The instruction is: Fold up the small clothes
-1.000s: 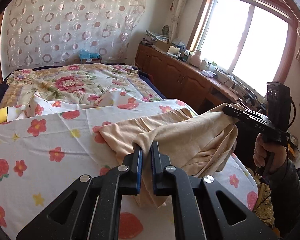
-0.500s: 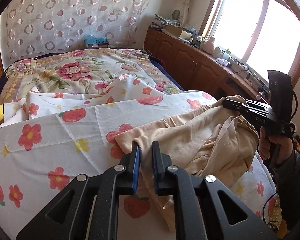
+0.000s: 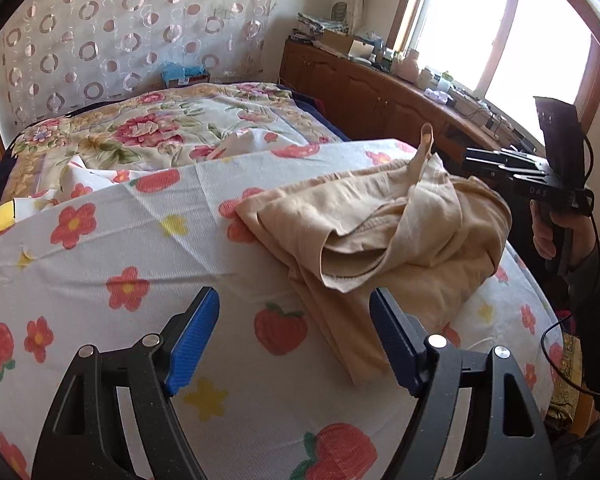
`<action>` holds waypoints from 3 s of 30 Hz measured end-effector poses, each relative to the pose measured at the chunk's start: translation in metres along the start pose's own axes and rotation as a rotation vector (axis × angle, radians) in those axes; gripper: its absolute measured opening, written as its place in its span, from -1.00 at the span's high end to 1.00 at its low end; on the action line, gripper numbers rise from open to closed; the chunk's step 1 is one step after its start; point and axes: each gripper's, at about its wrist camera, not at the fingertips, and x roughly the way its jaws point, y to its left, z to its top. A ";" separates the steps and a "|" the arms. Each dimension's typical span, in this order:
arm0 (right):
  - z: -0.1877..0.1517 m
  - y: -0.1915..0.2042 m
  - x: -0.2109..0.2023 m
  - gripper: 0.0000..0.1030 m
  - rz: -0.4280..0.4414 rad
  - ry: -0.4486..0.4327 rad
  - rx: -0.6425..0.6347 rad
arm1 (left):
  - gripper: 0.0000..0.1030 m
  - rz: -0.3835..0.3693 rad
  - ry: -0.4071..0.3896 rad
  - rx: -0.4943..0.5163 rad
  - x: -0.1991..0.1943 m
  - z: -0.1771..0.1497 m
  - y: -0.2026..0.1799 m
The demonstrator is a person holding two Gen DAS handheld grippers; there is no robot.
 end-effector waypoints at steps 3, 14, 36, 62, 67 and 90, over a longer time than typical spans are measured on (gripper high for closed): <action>0.007 0.003 0.015 0.05 0.041 0.043 -0.019 | -0.52 0.001 0.029 0.020 0.012 0.004 -0.004; 0.040 -0.022 0.034 0.93 0.113 0.017 -0.023 | -0.52 0.085 -0.046 0.017 0.039 0.057 0.011; 0.043 -0.015 0.002 -0.25 -0.054 0.054 0.092 | -0.52 0.034 0.004 -0.036 0.061 0.058 0.015; 0.038 -0.028 0.027 0.67 0.099 0.041 0.015 | 0.76 -0.142 -0.126 -0.040 0.000 0.052 0.003; 0.062 0.002 -0.001 0.68 0.114 -0.081 -0.059 | 0.76 -0.082 -0.252 -0.064 -0.065 0.038 0.017; 0.226 0.275 0.172 0.68 0.370 -0.073 -0.650 | 0.77 0.394 -0.359 -0.523 -0.148 -0.126 0.204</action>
